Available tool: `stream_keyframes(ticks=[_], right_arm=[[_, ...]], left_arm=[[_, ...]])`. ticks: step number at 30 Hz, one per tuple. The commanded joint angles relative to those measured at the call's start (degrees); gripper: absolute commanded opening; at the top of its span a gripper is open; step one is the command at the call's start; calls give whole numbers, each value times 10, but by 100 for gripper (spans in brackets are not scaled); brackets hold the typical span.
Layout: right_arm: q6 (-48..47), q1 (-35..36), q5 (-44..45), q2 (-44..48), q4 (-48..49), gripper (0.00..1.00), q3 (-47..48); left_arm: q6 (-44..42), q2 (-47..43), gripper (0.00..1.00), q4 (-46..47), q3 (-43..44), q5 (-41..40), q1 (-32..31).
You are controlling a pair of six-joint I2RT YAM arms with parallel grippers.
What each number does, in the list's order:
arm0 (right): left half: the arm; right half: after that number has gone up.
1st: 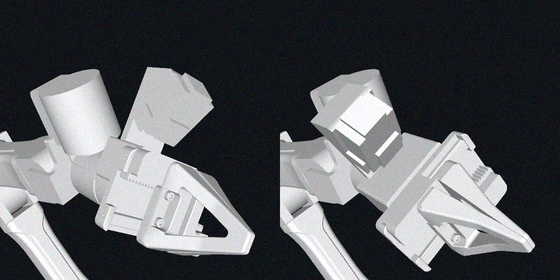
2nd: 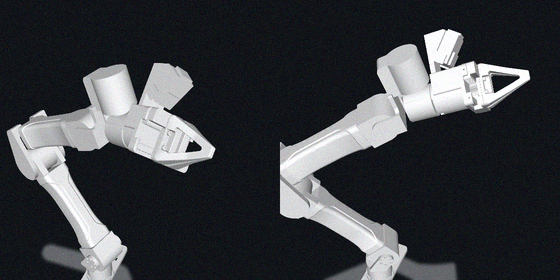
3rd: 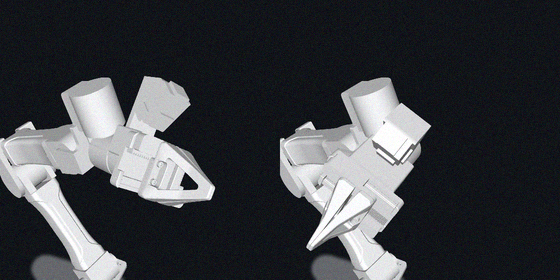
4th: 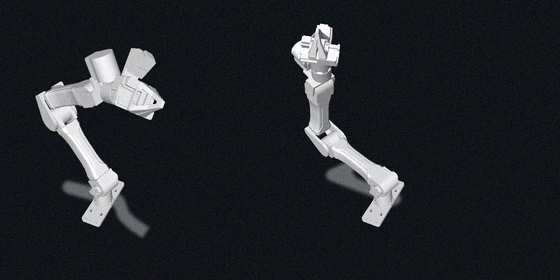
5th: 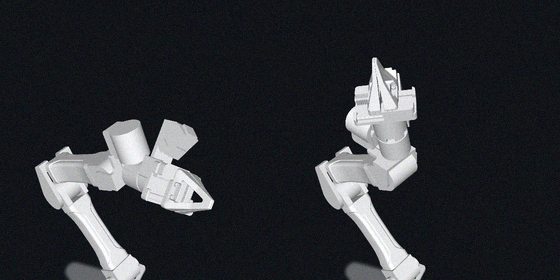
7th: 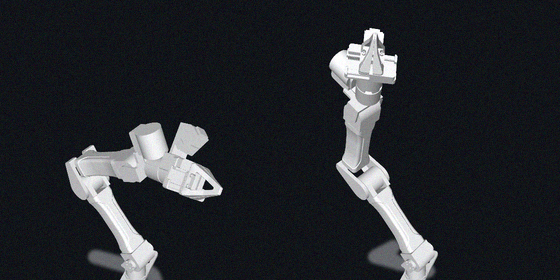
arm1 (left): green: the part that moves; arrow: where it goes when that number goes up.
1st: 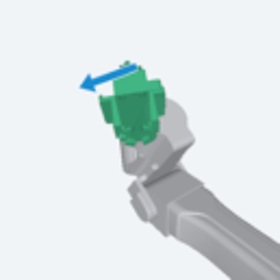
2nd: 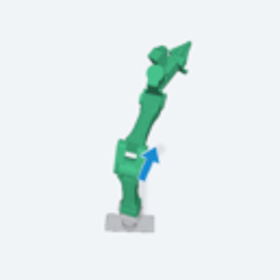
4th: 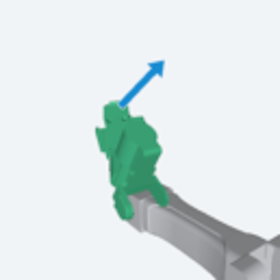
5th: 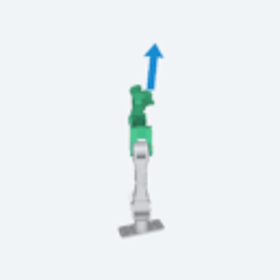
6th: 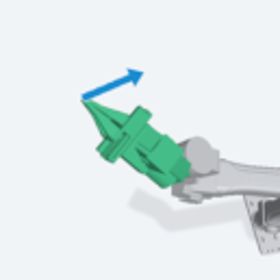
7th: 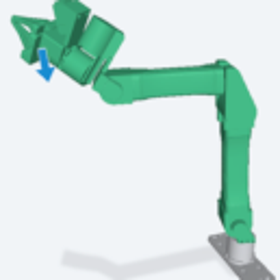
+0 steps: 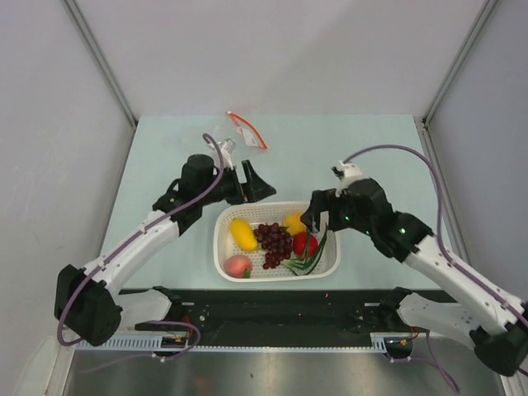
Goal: Open the zip-top bag and remove the fake food
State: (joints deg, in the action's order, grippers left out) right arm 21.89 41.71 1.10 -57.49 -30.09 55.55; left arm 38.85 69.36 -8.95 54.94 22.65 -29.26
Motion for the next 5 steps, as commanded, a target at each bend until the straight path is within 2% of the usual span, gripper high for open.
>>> stream_keyframes(ticks=[1, 5], right_arm=[[114, -2, 74, 138, 19, 100, -74], [133, -5, 91, 240, 11, 100, -106]], left_arm=[[44, -91, 100, 160, -72, -14, -12], [107, -158, 100, 276, -184, -29, -24]])
